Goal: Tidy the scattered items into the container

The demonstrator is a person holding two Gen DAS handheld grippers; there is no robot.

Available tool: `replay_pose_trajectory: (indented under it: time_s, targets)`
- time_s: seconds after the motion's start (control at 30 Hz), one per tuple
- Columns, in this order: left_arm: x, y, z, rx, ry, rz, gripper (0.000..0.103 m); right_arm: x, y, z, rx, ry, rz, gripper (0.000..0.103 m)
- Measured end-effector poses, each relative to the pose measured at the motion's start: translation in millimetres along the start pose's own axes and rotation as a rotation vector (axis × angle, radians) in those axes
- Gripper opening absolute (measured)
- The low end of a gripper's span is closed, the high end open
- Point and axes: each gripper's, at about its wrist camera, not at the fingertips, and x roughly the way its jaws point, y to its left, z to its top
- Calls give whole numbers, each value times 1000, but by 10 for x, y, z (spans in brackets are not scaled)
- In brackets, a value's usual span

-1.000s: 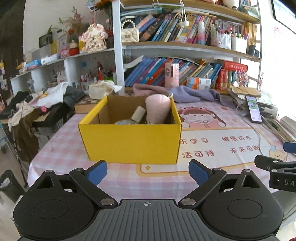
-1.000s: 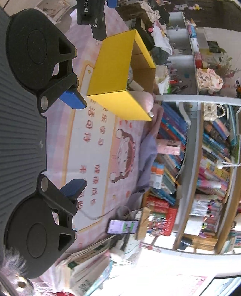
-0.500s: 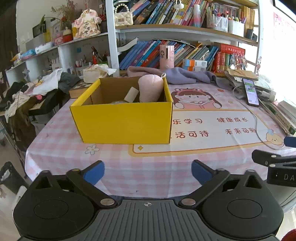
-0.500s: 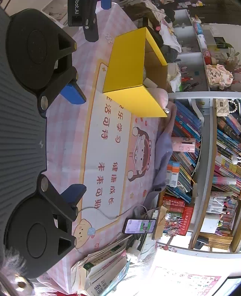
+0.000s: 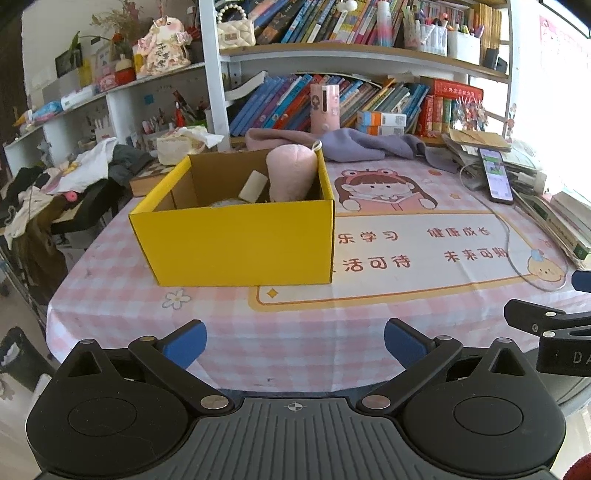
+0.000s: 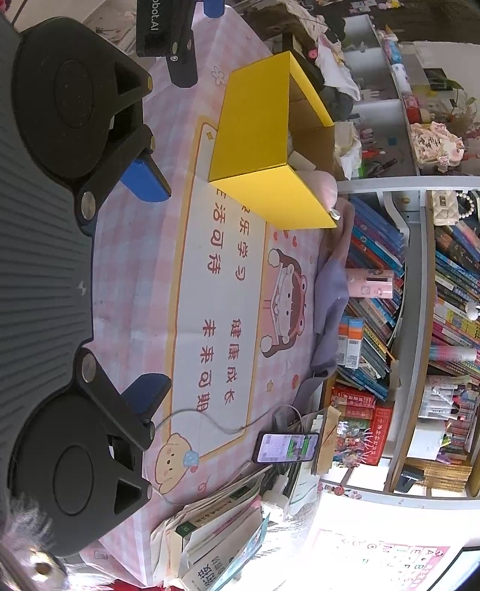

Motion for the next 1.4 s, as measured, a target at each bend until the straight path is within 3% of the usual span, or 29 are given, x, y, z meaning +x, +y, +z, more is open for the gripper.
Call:
replay_pose_trajectory:
  time_s: [0.37, 1.4]
  targets:
    - [77, 31, -34, -13, 48, -17, 103, 35, 54, 0, -3, 25, 5, 103]
    - [145, 68, -39, 1, 68, -45, 103, 149, 159, 20, -28, 58, 23, 103]
